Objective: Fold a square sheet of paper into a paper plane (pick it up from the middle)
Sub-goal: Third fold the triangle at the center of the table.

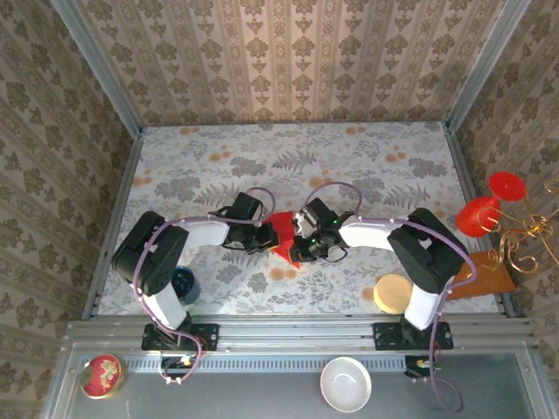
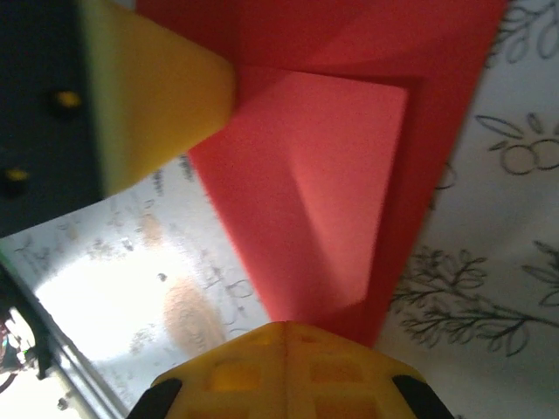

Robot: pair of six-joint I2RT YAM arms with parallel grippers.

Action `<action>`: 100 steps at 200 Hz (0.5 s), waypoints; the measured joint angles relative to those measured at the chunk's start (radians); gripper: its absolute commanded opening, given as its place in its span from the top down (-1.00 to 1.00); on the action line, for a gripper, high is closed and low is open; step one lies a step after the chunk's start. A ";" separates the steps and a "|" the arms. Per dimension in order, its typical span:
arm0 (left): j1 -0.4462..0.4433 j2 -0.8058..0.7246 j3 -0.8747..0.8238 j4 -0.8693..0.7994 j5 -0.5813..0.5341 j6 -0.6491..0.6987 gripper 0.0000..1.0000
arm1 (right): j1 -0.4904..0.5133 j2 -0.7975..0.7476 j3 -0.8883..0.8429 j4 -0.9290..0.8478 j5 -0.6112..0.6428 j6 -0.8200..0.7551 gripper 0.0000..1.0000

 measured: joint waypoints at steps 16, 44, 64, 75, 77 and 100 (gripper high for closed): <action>-0.006 -0.005 0.005 -0.009 -0.011 0.005 0.80 | 0.000 0.011 0.005 -0.004 0.003 0.000 0.97; -0.026 -0.056 0.005 -0.025 -0.057 0.021 0.78 | 0.000 0.016 0.014 -0.016 0.008 0.000 1.00; -0.057 -0.108 0.000 -0.016 -0.082 0.024 0.79 | 0.000 0.018 0.018 -0.023 0.010 0.003 1.00; -0.077 -0.124 -0.010 -0.002 -0.087 0.024 0.79 | 0.000 0.018 0.018 -0.023 0.010 0.004 1.00; -0.080 -0.126 -0.013 0.001 -0.089 0.024 0.80 | 0.000 0.018 0.018 -0.023 0.010 0.004 1.00; -0.116 -0.124 -0.050 0.030 -0.093 0.019 0.81 | 0.000 0.020 0.020 -0.026 0.010 0.012 1.00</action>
